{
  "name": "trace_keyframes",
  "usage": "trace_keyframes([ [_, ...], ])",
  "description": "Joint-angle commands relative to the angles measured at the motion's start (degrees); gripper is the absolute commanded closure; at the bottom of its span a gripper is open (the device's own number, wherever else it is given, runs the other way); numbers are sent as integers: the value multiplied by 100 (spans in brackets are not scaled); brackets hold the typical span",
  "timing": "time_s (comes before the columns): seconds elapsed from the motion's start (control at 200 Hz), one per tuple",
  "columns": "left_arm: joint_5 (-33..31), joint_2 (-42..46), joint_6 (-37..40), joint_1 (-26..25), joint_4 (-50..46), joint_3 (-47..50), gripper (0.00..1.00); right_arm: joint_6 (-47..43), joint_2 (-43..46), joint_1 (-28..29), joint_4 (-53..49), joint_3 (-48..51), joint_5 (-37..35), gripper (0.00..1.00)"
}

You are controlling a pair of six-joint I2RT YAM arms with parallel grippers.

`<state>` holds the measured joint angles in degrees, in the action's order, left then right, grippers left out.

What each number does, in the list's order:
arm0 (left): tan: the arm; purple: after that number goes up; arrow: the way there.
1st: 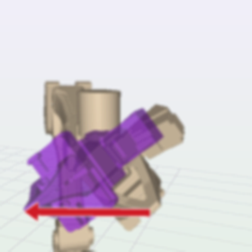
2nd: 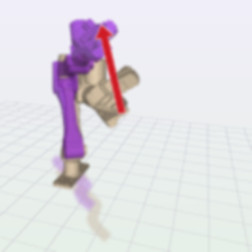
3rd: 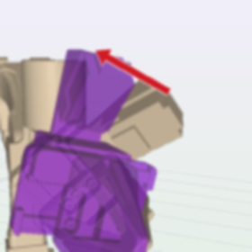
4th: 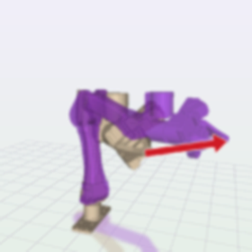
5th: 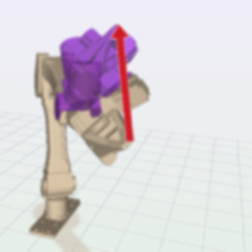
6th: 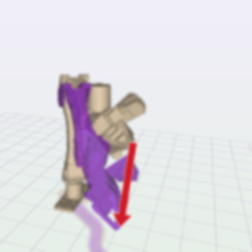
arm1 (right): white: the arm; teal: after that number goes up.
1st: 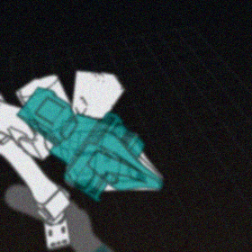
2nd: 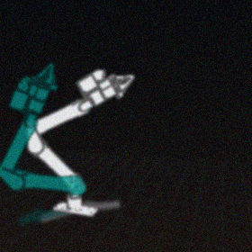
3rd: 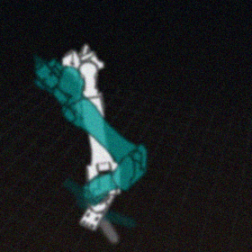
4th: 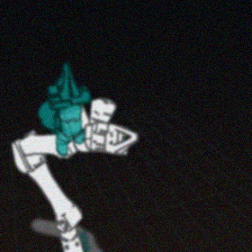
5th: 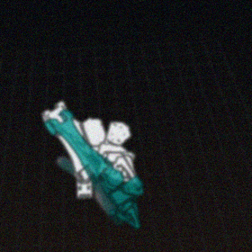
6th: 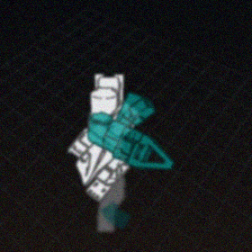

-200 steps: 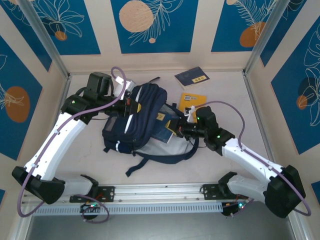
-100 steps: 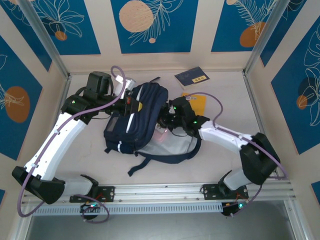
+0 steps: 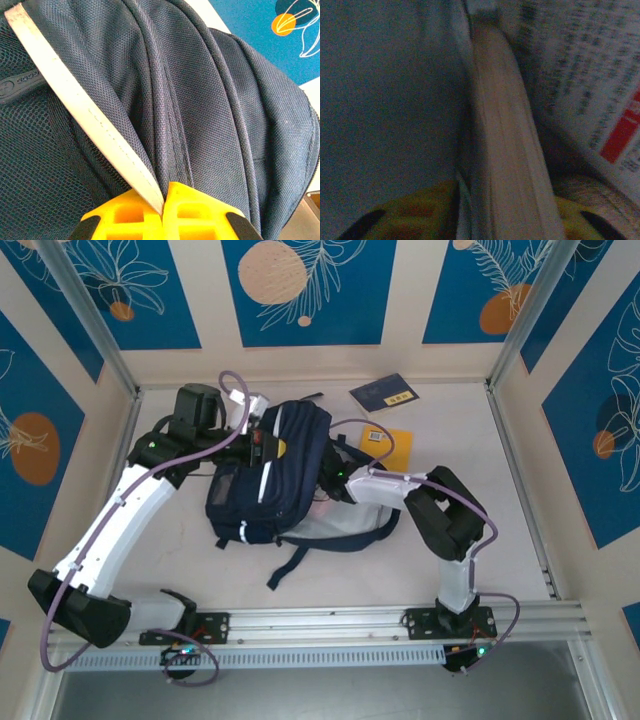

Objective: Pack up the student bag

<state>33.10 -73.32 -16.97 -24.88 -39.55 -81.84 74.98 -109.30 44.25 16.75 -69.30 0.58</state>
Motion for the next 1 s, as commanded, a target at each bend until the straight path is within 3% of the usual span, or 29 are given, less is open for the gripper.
trace_keyframes([
  [0.0, 621, 219, -14, 105, 1248, -152, 100, -368, 484, -50, -23, 275, -174, 58],
  [0.17, 286, 304, -51, 246, 1216, 21, 100, -800, 1424, -110, -215, 913, -144, 29],
  [0.22, 182, 326, -99, 281, 1221, 90, 100, -1054, 1618, -131, -338, 1006, -41, 26],
  [0.445, -1213, 371, -241, 318, 785, 349, 100, -1672, 2448, -160, -1103, 1509, -226, 31],
  [0.59, -1905, 166, -517, 334, 601, 748, 100, -2101, 3162, -238, -2039, 1806, -854, 33],
  [0.79, -1986, -424, -1388, 405, 621, 1311, 100, -2390, 4073, -660, -3239, 2297, -2037, 37],
  [0.995, -2186, -950, -1790, 405, 834, 1469, 97, -2618, 4142, -1541, -3808, 2279, -1330, 41],
])
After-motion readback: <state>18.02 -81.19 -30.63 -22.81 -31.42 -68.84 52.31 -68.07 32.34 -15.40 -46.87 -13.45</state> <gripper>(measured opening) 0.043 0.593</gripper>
